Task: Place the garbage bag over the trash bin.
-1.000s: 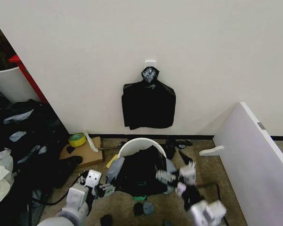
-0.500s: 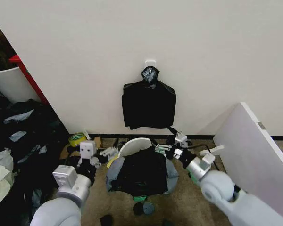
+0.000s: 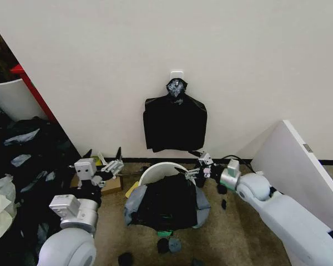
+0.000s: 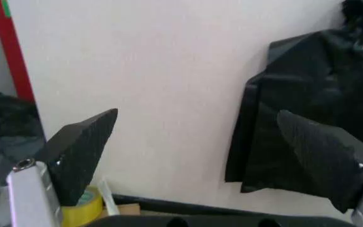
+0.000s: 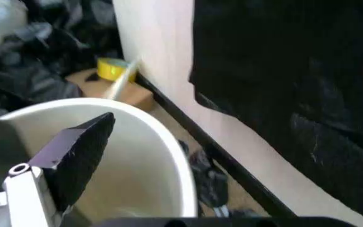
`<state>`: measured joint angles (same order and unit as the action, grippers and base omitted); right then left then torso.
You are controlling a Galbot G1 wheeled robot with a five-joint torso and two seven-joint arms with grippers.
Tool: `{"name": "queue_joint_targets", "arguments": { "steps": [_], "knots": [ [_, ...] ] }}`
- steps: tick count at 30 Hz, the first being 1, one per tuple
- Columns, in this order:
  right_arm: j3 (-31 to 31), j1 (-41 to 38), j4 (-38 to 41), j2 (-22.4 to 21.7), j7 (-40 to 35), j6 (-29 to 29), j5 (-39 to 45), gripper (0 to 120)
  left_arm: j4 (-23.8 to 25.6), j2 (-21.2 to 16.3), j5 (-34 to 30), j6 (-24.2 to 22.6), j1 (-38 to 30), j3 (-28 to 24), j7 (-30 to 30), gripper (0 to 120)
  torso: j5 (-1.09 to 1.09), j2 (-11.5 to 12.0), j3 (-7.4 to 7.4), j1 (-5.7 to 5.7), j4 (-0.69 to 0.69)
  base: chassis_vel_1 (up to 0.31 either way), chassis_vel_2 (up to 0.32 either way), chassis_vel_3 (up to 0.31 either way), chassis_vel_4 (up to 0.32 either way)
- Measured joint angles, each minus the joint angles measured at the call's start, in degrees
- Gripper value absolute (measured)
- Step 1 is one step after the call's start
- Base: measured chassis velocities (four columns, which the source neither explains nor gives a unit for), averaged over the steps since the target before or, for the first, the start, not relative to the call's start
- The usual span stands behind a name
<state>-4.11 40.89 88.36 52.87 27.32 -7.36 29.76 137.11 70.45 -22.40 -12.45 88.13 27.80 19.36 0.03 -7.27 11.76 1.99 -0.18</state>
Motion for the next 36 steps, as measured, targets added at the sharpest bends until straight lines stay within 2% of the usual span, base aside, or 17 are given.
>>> {"name": "queue_joint_targets", "arguments": {
  "steps": [7, 16, 23, 28, 29, 36],
  "knots": [
    [-3.0, -6.4, -4.0, 2.0, 0.6, -7.1, -2.6, 100, -1.4, 0.4, 0.3, -0.1, -0.4, -0.5, 0.7, 100, 0.00, 0.0, 0.00, 0.00, 0.00, 0.000, 0.000, 0.000, 0.000],
    [-6.1, -7.9, -5.4, 3.1, 4.7, -7.1, -9.9, 100, -2.8, 1.0, 0.5, -0.3, -0.9, -0.7, 1.4, 100, 0.01, 0.0, -0.01, 0.00, -0.02, 0.000, 0.000, 0.000, 0.000],
    [-8.6, -10.5, -10.2, 5.6, 6.7, -6.4, -15.9, 99, -3.5, 1.8, 1.2, -0.5, -1.2, -2.0, 1.8, 100, 0.00, 0.0, 0.00, 0.00, 0.00, 0.000, 0.000, 0.000, 0.000],
    [-8.8, -10.5, -11.5, 5.9, 7.8, -5.7, -17.8, 81, -4.2, 1.2, 1.2, -0.5, -1.1, -1.4, 2.7, 100, 0.00, 0.0, -0.01, 0.00, -0.01, 0.000, 0.000, 0.000, 0.000],
    [-8.8, -10.5, -11.5, 5.9, 7.8, -5.7, -17.8, 81, -4.2, 1.2, 1.2, -0.5, -1.1, -1.4, 2.7, 100, 0.00, 0.0, -0.01, 0.00, -0.01, 0.000, 0.000, 0.000, 0.000],
    [-8.4, -8.7, -9.3, 5.2, 8.1, -5.7, -17.4, 51, -4.9, 1.0, 1.0, -0.5, -1.7, -2.1, 3.1, 100, 0.01, 0.0, -0.01, 0.00, -0.01, 0.000, 0.000, 0.000, 0.000]
  ]
}}
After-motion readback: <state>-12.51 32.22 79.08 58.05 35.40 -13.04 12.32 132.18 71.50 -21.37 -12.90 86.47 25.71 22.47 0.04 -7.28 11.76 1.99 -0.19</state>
